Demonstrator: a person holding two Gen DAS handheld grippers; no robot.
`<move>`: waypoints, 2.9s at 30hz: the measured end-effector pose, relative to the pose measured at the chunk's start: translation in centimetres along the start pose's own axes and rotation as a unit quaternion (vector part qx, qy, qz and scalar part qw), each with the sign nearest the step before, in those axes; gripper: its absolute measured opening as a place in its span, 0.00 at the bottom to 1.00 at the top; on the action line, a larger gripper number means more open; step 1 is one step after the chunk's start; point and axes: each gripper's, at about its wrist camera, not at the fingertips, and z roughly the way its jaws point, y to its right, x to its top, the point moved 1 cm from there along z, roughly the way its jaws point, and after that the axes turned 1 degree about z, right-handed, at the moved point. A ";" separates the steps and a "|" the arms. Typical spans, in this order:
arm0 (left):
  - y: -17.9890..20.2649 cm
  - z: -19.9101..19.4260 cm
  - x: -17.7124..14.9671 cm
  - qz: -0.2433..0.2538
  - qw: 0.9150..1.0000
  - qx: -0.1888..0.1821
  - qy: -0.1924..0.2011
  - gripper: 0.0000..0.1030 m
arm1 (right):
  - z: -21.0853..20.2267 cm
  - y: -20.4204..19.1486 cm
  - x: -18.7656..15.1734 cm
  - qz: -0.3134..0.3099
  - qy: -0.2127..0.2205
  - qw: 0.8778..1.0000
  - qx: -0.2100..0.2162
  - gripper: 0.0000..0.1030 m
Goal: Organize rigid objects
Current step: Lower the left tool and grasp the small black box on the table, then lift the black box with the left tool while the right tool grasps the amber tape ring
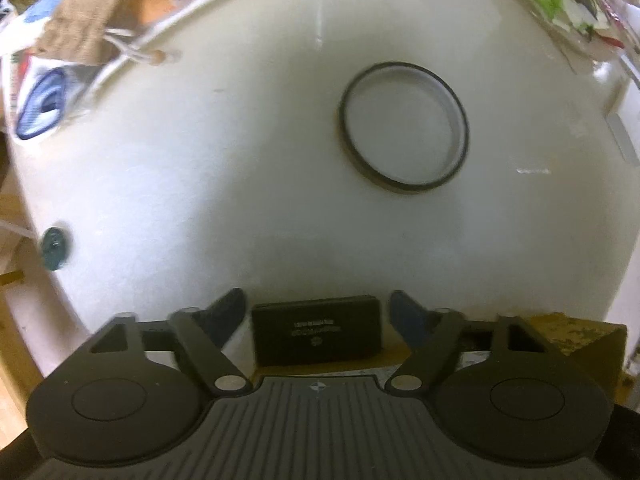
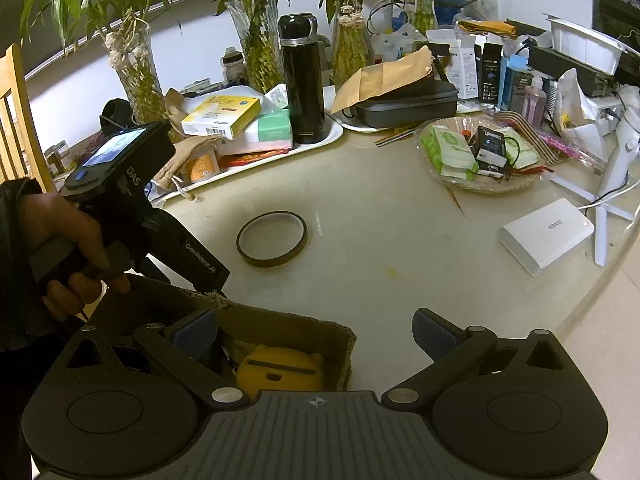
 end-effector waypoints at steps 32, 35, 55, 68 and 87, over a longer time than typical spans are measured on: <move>-4.4 -8.8 -5.7 0.048 0.965 -0.090 0.241 0.66 | 3.7 -2.8 3.4 0.004 -0.034 0.999 0.005 1.00; -4.9 -9.5 -6.6 0.054 0.960 -0.094 0.257 0.66 | 4.7 -3.4 4.0 -0.002 -0.043 0.999 0.008 1.00; -8.1 -9.5 -9.5 0.054 0.948 -0.113 0.293 0.66 | 14.2 -6.6 7.7 -0.146 -0.100 0.981 0.083 1.00; -8.2 -9.4 -9.4 0.055 0.945 -0.124 0.297 0.66 | 21.4 -6.3 8.5 -0.228 -0.147 0.957 0.104 1.00; -7.6 -9.3 -9.4 0.071 0.944 -0.117 0.300 0.66 | 20.9 -5.3 9.5 -0.186 -0.133 0.970 0.082 0.88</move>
